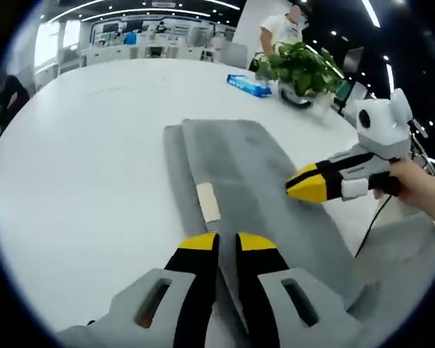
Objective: Open the folded towel by lifting each exposed corner and separating the folded layers until the towel lies flat within the target outline without major curled edges
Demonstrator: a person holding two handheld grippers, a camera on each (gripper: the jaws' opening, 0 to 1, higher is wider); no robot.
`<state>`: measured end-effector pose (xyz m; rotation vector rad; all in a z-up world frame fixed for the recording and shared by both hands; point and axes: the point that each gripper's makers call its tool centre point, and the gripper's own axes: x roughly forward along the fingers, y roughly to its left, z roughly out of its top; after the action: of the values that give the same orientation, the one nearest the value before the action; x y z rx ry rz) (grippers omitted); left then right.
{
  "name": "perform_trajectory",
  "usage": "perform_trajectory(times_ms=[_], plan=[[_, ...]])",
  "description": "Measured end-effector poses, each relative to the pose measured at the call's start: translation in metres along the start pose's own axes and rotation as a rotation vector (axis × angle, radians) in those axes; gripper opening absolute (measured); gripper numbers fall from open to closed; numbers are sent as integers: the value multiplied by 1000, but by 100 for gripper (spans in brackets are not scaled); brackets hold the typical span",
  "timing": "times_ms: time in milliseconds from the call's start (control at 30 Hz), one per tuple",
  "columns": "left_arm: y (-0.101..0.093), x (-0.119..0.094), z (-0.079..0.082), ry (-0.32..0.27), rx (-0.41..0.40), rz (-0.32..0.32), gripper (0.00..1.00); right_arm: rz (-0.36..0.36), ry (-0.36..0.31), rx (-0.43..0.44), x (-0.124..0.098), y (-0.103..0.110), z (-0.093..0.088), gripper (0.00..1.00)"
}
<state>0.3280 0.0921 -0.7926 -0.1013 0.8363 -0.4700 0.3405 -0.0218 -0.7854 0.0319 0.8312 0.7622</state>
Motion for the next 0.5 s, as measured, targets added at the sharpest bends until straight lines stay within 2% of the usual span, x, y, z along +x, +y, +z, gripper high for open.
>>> perform_trajectory(times_ms=[100,200,267,333,400,500], plan=[[2,-1,3,-12,20,18,8,15,-16,27,-6,7,-5,8],[1,1,-3,13,14,12,8,31,-28,68,-11,14,-14,7],[-1,1,-2,16,43,18,5,41,-36,87,-11,17,-17,7],[0,0,1,12,126,36,1,51,-36,107,-12,19,-21,7],[-3,-1,4,6,165,45,1,55,-42,117,-14,20,-21,7],[-14,-4,12,-24,314,51,1,54,-56,130,-15,20,-16,7]])
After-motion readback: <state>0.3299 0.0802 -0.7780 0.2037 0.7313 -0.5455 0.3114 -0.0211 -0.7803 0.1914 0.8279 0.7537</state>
